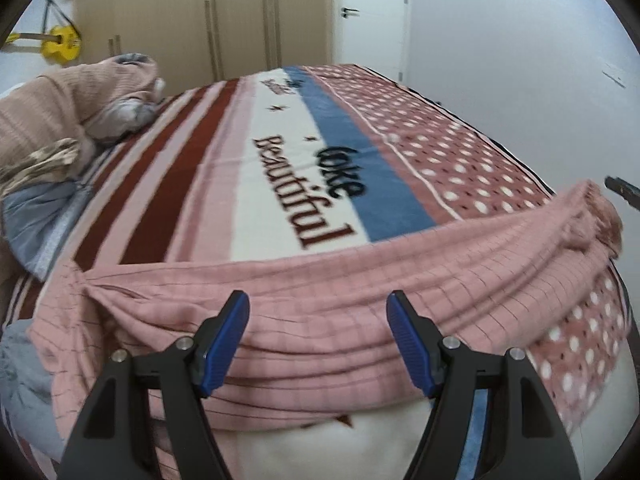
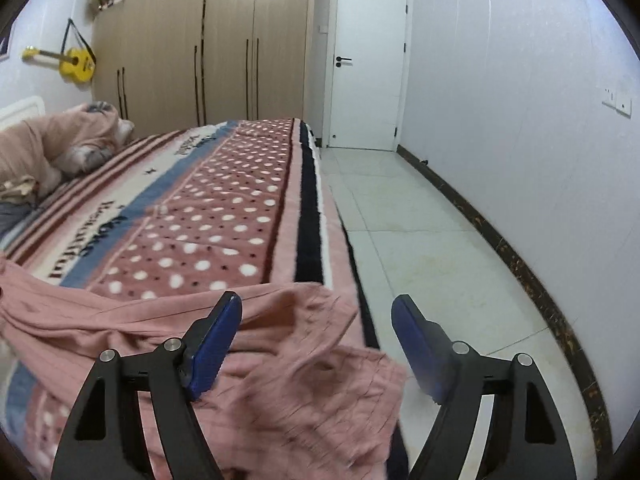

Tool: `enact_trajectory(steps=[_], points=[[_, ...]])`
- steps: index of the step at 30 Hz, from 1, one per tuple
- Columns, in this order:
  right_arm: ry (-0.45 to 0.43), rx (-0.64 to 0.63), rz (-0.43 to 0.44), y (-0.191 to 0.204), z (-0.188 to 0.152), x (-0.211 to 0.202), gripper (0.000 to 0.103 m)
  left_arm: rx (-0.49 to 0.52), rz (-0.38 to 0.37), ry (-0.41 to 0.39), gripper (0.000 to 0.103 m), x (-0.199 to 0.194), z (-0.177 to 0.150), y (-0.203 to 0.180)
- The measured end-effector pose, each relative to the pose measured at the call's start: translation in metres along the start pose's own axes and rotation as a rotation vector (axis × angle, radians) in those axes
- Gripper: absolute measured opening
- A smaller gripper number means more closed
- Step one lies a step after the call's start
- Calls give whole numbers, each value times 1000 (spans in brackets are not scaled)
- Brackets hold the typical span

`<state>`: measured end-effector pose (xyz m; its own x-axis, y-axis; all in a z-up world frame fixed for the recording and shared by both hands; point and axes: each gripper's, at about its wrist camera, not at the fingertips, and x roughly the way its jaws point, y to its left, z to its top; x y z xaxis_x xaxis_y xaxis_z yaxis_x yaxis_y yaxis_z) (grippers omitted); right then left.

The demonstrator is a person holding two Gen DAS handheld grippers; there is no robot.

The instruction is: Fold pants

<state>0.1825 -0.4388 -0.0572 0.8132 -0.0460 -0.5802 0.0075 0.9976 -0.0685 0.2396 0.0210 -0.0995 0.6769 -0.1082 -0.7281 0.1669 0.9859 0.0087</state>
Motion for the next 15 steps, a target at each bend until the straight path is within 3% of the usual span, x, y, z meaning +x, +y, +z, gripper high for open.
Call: enact_trajectory(steps=[6, 10, 15], points=[[50, -14, 219, 40, -17, -8, 74, 67, -38, 63, 67, 11, -10, -15], [81, -41, 249, 65, -28, 1, 74, 96, -85, 103, 67, 15, -19, -17], [105, -15, 293, 79, -31, 4, 74, 173, 10, 136, 67, 25, -23, -16]])
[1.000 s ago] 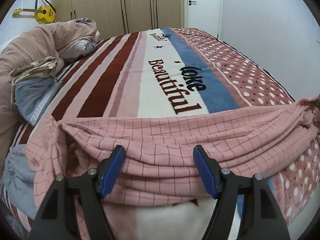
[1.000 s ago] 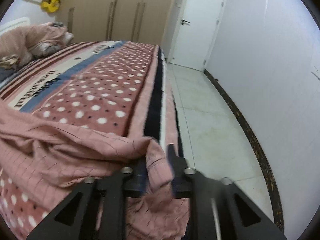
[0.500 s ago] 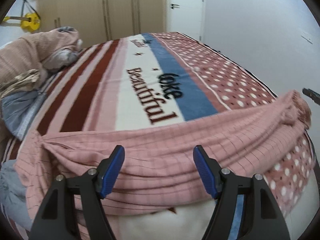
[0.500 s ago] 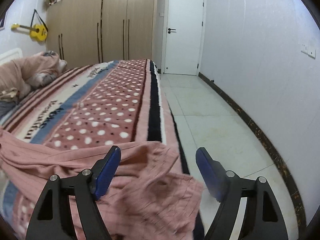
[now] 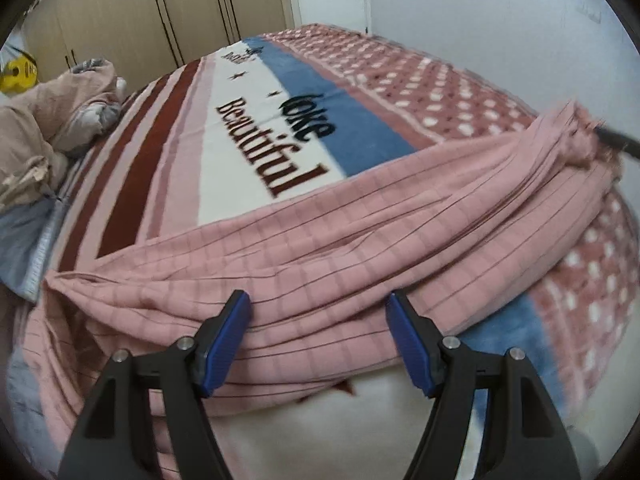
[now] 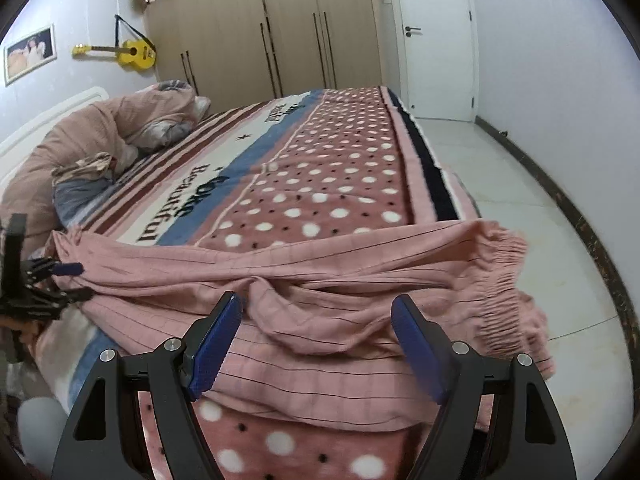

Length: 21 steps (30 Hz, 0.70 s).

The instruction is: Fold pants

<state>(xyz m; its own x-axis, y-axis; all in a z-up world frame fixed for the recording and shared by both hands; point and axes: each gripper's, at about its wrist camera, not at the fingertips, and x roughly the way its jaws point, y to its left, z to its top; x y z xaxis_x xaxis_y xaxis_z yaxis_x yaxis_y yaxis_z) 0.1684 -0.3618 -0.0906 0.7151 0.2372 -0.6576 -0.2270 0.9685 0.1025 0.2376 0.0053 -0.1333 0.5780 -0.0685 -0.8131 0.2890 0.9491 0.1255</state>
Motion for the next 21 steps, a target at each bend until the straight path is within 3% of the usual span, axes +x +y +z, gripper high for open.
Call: enact_trajectory(steps=[2, 4, 7, 13, 17, 20, 21], points=[[-2, 3, 5, 5, 0, 0, 74, 20, 24, 1, 58, 2, 1, 2], [-3, -4, 4, 12, 3, 4, 74, 41, 48, 4, 26, 3, 5, 7], [-1, -9, 7, 18, 6, 6, 74, 21, 25, -9, 8, 4, 16, 20], [16, -20, 22, 32, 7, 22, 74, 8, 50, -57, 5, 9, 47, 37], [33, -13, 44, 38, 6, 33, 74, 25, 60, -28, 5, 31, 59, 40], [39, -4, 55, 39, 5, 39, 74, 11, 57, 11, 14, 45, 62, 46], [41, -2, 58, 39, 5, 41, 74, 10, 66, 16, 30, 45, 61, 47]])
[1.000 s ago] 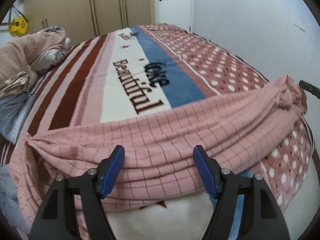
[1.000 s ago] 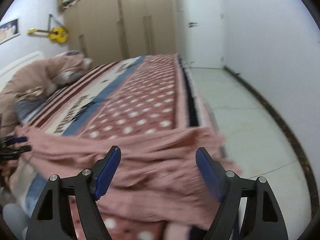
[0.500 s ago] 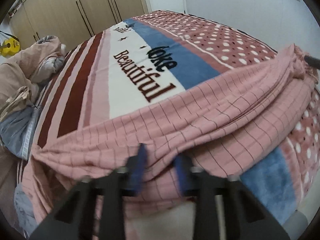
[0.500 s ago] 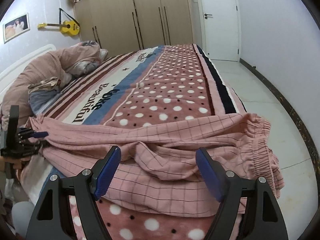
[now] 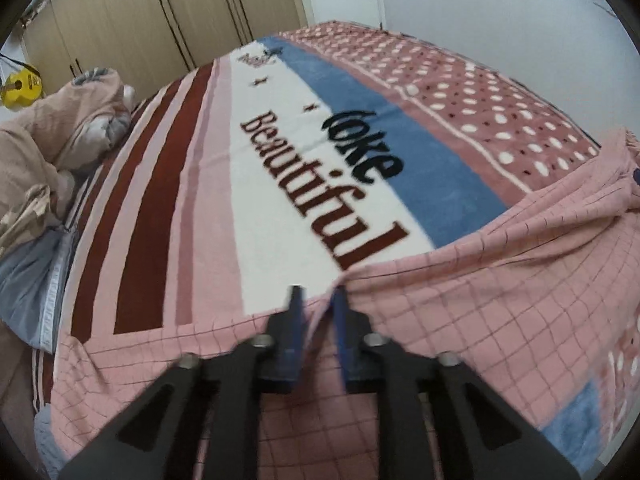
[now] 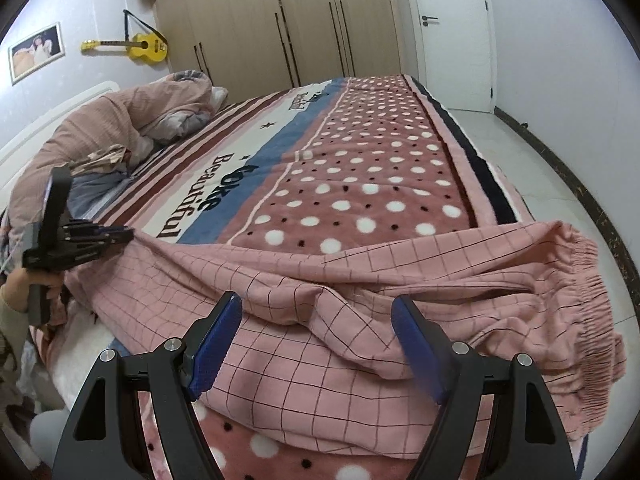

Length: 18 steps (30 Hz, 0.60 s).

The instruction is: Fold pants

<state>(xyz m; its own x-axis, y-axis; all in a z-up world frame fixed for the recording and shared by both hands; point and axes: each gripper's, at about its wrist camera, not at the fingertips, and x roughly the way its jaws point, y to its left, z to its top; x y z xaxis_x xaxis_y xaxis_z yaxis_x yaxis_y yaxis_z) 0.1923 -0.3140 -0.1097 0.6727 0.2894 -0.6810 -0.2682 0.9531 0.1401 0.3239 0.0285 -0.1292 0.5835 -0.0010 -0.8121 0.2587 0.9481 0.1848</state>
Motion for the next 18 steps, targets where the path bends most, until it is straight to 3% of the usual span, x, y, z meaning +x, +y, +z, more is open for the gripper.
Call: enact_trajectory(steps=[1, 3, 7, 12, 14, 18], points=[[5, 3, 4, 0, 0, 1, 74, 0, 20, -12, 48, -5, -2, 3], [10, 7, 6, 0, -1, 2, 74, 0, 43, -61, 59, -25, -8, 11], [4, 15, 15, 2, -3, -3, 74, -40, 74, -107, 59, -77, -31, 34], [-9, 28, 46, 10, -7, -11, 74, -103, 96, -103, 59, -122, -91, 45], [-7, 35, 57, 15, -10, -13, 74, -125, 86, -100, 59, -130, -113, 44], [4, 43, 75, 26, -16, -18, 74, -143, 152, -75, 59, -135, -153, 41]])
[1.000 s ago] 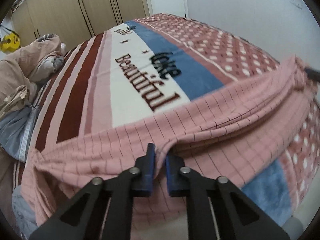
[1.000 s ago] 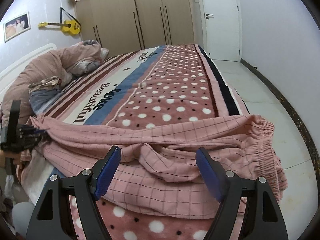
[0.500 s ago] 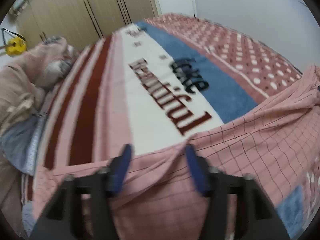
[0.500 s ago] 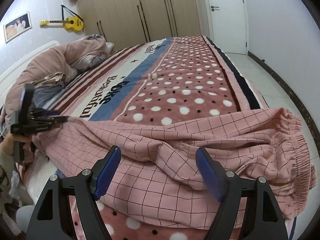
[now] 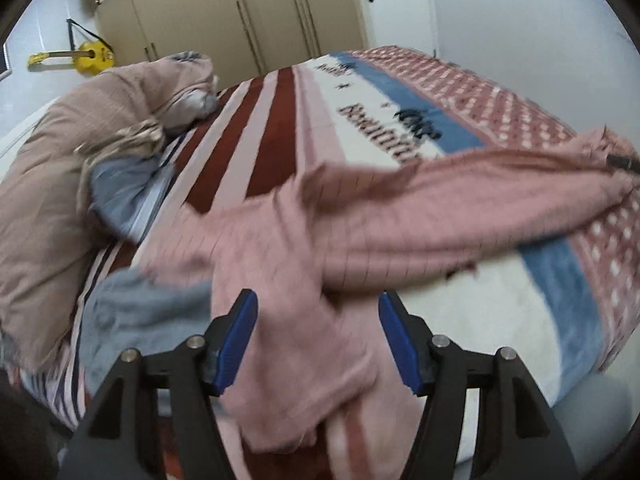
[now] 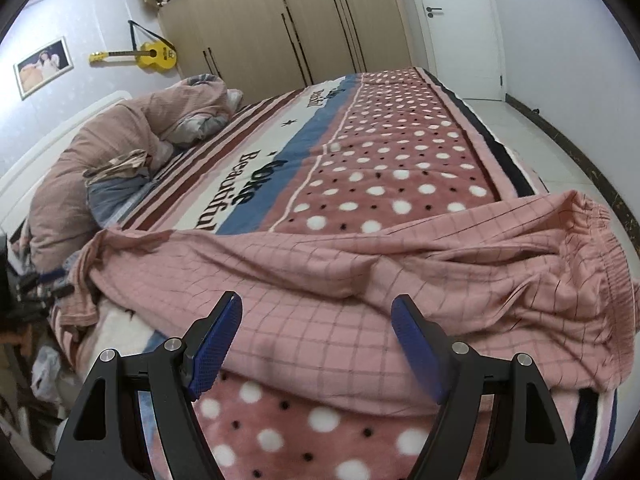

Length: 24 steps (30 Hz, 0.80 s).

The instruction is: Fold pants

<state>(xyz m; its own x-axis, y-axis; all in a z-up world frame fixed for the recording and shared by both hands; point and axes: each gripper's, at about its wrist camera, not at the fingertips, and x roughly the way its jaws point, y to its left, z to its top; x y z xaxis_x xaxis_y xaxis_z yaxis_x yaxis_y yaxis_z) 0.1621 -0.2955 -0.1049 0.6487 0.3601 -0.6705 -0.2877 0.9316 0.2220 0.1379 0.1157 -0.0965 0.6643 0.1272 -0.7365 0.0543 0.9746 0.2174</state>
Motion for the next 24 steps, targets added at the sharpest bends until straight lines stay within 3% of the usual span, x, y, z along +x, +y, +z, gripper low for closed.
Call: enact_trajectory(steps=[7, 10, 11, 15, 17, 18, 20, 21, 22, 24], points=[[-7, -15, 2, 18, 0, -8, 74, -6, 6, 30, 61, 15, -22, -1], [-6, -20, -3, 22, -1, -9, 74, 16, 1, 38, 77, 24, -28, -11], [-6, -16, -5, 22, -1, -9, 74, 31, 15, 28, 78, 25, -30, -15], [-9, -12, -3, 22, -1, -12, 74, 138, 185, 8, 78, 37, -38, -29], [-11, -14, -9, 22, -1, -14, 74, 142, 197, 9, 77, 40, -39, -30], [-12, -10, -10, 21, -1, -14, 74, 138, 202, 5, 71, 39, -38, -29], [-12, -4, -4, 18, -1, -15, 74, 136, 223, -4, 49, 36, -36, -27], [-13, -1, -1, 17, -1, -15, 74, 127, 239, -18, 30, 31, -34, -24], [-13, 3, 2, 16, -2, -15, 74, 113, 237, -26, 18, 27, -32, -19], [-11, 8, 6, 15, -2, -14, 74, 59, 189, -50, 7, 15, -26, -8]])
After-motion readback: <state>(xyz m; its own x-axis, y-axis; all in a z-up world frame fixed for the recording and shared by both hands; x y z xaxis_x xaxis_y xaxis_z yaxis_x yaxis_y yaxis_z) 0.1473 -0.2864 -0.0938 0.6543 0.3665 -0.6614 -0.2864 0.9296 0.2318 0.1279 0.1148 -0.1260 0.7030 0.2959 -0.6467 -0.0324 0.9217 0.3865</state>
